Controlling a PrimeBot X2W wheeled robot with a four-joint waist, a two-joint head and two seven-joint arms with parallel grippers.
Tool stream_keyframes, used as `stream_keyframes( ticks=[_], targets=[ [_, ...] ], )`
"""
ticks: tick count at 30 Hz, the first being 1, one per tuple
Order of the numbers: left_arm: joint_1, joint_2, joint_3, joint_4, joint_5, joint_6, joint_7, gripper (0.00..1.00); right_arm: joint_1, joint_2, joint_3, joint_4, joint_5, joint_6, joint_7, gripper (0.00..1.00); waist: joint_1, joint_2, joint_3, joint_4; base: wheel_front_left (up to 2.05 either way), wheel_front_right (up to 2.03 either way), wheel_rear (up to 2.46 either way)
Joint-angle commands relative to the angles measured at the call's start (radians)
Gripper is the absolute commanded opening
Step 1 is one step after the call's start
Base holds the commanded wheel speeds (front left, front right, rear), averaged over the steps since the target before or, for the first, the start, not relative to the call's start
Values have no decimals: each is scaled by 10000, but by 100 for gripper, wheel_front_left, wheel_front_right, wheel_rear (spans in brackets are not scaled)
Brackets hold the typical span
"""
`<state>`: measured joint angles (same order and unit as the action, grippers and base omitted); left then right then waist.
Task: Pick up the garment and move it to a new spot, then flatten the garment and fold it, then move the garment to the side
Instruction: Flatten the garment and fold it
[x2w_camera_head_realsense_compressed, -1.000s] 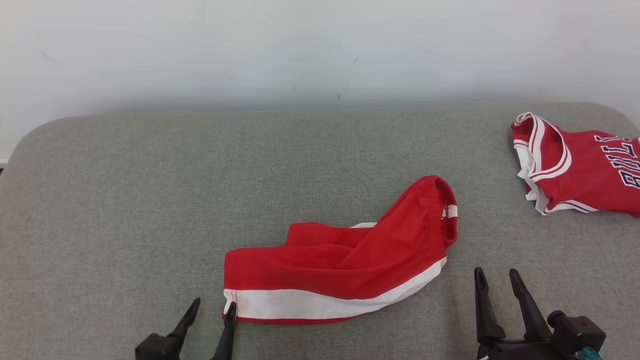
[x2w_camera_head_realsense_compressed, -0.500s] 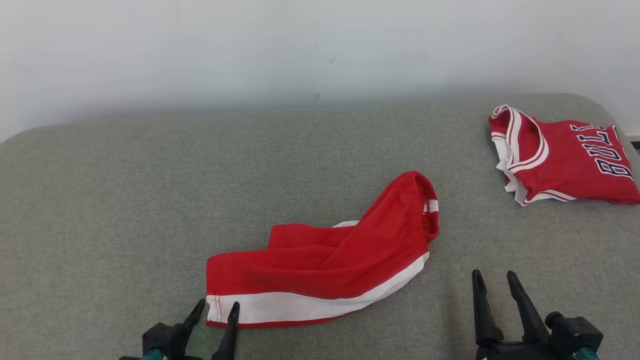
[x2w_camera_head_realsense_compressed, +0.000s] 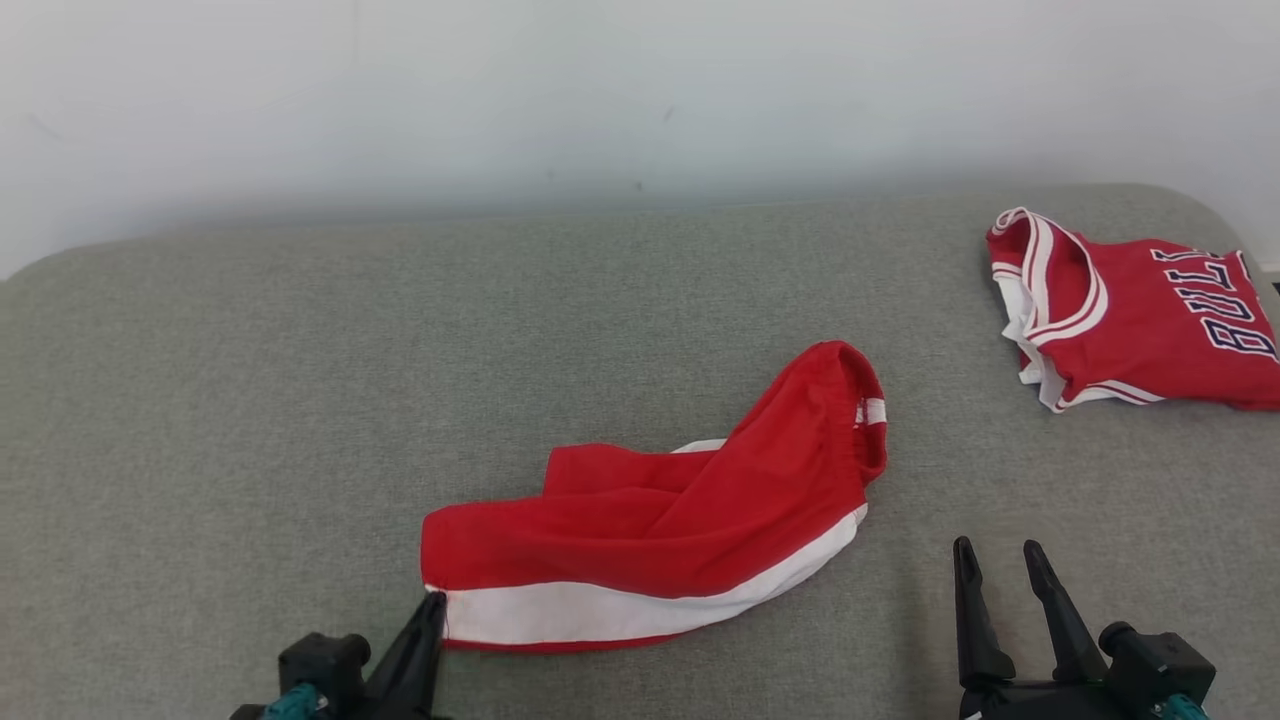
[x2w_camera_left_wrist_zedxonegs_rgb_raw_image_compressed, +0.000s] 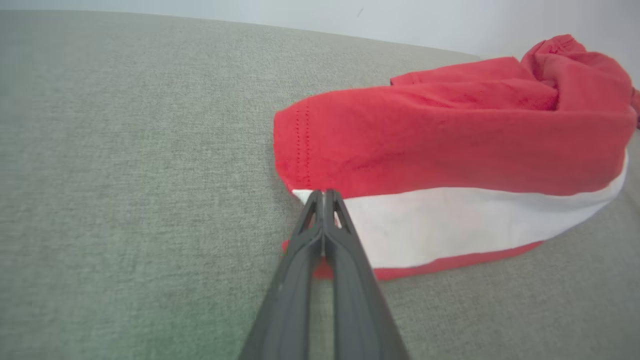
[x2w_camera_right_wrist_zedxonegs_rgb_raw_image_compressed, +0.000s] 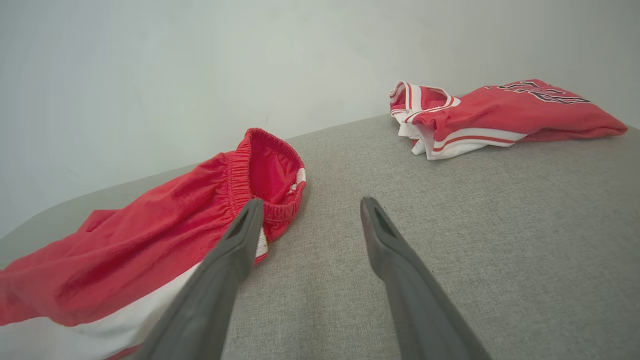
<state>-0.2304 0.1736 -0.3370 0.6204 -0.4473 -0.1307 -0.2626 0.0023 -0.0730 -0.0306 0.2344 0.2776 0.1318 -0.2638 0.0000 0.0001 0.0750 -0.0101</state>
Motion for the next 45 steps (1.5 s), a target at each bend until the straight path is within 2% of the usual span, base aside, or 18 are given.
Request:
stream_keyframes(
  ticks=[1, 8, 14, 15, 16, 17, 21, 26, 39, 45],
  targets=[
    [48, 48, 86, -106, 15, 14, -29, 0, 70, 4, -6, -30, -45, -28, -2, 100, 0, -1, -24, 101, 0, 0, 0],
    [895, 145, 1048, -1704, 357, 14, -29, 0, 113, 32, -2, -71, -45, -28, -1, 100, 0, -1, 7, 405, 0, 0, 0],
    [1631, 13, 964, -1955, 332, 12, -29, 0, 188, 14, 135, 71, -11, -28, -1, 100, 0, -1, 2, 574, 0, 0, 0],
    [1654, -41, 974, -1966, 375, 12, -29, 7, 195, -41, 200, 130, 14, -28, 0, 100, 0, -1, -14, 601, 0, 0, 0],
    [1688, -99, 1045, -1983, 406, 14, -29, 48, 196, -120, 303, 197, 16, -28, -1, 100, 0, -1, -26, 622, 0, 0, 0],
    [1730, -143, 1092, -1985, 435, 14, -29, 100, 188, -205, 410, 274, 10, -28, -1, 100, 0, -1, -39, 641, 0, 0, 0],
    [1783, -281, 1174, -2039, 496, 12, -29, 100, -35, -681, 962, 666, -40, -28, 0, 100, 0, -1, -71, 716, 0, 0, 0],
    [1661, -93, 1090, -1616, 303, 12, -29, 100, -578, -1417, 1766, 1407, 141, -28, 0, 100, 0, -1, -76, 768, 0, 0, 0],
    [607, 364, -115, -642, -646, 12, -29, 100, -2170, -2219, 3423, 2961, 699, -28, -1, 100, 0, -1, 265, 757, 0, 0, 0],
    [270, 393, -752, -314, -1049, 12, -29, 100, -2827, -2487, 4272, 3707, 1026, -29, -1, 100, 0, -1, 420, 864, 0, 0, 0]
  ],
)
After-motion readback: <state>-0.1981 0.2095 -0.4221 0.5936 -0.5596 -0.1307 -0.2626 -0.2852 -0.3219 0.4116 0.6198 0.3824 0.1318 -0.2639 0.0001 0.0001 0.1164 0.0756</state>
